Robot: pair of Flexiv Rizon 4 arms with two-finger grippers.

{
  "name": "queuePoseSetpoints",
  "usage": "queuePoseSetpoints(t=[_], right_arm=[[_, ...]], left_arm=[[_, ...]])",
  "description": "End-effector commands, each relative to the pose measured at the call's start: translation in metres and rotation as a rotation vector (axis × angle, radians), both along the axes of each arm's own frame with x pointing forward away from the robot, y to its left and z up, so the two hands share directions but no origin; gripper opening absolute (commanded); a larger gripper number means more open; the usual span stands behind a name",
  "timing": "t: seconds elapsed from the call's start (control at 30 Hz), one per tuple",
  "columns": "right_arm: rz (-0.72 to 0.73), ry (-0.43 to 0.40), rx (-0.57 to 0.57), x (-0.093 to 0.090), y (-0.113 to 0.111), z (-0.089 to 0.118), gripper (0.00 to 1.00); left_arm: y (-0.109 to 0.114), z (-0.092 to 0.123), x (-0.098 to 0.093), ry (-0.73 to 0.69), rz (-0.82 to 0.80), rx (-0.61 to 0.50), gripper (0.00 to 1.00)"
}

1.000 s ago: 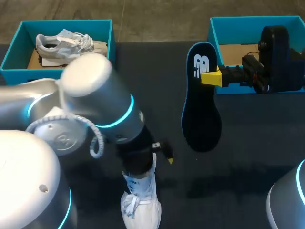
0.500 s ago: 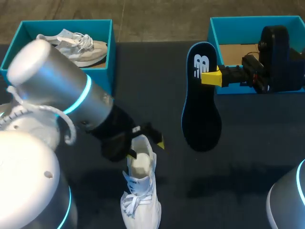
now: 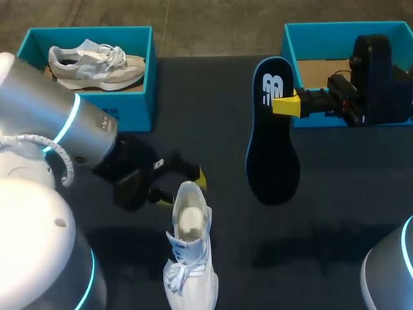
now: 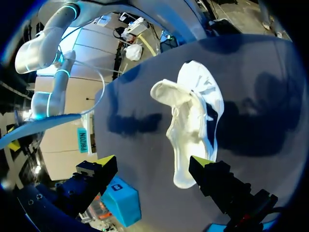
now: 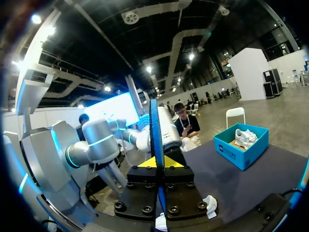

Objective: Take the shoe out of the shoebox, open the shoe tongue, remove and reinsert the insole, then place the shoe into the shoebox

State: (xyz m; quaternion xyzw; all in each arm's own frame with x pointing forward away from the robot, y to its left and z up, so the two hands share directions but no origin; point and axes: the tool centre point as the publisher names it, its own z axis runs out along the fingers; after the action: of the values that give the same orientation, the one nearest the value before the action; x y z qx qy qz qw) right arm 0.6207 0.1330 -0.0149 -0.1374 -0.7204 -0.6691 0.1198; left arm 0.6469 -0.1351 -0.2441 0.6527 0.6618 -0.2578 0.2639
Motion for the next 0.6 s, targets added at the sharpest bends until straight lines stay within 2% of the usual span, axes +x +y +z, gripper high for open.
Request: queuePoseSetpoints(t=[0.03, 0.27, 0.6], right_arm=[[-0.001, 0.0, 0.0, 0.0, 0.002, -0.001, 0.0], [-0.001, 0.0, 0.0, 0.0, 0.002, -0.001, 0.0], [-0.001, 0.0, 0.0, 0.0, 0.002, -0.001, 0.0]], left_arm=[[0.006, 0.0, 0.001, -0.021, 0.009, -0.123, 1.0], [0.015, 0.014, 0.013, -0.028, 0.045, -0.302, 1.0], [0.012, 0.027, 0.019, -0.076, 0.016, -0.413, 1.0]])
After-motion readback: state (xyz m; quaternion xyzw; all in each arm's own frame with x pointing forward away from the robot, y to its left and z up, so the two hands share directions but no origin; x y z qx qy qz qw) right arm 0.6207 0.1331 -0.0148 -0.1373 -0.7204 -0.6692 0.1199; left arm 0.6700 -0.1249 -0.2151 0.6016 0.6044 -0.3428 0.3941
